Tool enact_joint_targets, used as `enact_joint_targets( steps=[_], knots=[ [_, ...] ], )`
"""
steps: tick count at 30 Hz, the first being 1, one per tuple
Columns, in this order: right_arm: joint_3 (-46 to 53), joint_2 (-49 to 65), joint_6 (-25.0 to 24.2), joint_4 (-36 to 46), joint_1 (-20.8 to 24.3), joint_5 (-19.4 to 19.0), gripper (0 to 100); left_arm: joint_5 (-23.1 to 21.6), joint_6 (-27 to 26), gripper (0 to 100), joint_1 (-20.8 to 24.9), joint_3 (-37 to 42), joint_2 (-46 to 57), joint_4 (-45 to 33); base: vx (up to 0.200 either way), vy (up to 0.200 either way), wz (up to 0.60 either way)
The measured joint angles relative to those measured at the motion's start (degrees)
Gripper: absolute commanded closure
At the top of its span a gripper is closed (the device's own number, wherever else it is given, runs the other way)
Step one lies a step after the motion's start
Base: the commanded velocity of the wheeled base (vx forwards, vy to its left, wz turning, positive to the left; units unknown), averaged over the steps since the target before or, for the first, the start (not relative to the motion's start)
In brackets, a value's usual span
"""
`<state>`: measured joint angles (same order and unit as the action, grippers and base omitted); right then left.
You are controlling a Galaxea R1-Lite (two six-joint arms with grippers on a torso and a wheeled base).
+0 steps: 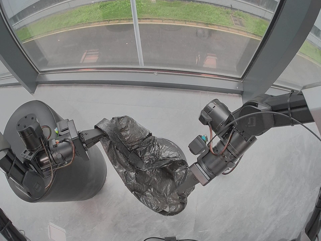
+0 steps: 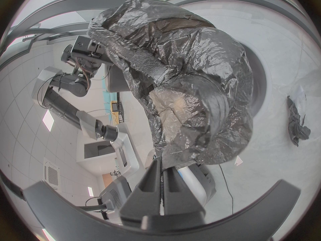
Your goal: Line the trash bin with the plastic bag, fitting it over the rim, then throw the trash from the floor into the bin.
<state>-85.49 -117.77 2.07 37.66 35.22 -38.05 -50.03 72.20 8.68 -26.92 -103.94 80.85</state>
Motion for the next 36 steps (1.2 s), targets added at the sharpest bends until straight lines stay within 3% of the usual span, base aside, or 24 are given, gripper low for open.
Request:
enact_joint_targets(
  steps=[8,18,31,36],
  knots=[
    [-5.00,-5.49,-3.29,-3.45,0.00,2.79,100,-2.27,2.40,100,-2.65,-0.56,-4.61,7.58,0.000,0.000,0.00],
    [-6.53,-8.69,-3.93,-3.64,0.06,3.93,100,-3.73,2.60,100,-5.57,0.24,-7.83,8.55,0.000,0.000,0.00],
    [-3.78,-8.61,-3.62,-3.94,-1.77,3.82,100,-3.78,2.44,100,-5.44,0.71,-11.56,9.18,0.000,0.000,0.00],
    [-2.11,-8.14,-3.40,-7.61,-2.40,3.84,100,-3.75,2.24,100,-5.16,0.57,-13.12,9.36,0.000,0.000,0.00]
  ],
)
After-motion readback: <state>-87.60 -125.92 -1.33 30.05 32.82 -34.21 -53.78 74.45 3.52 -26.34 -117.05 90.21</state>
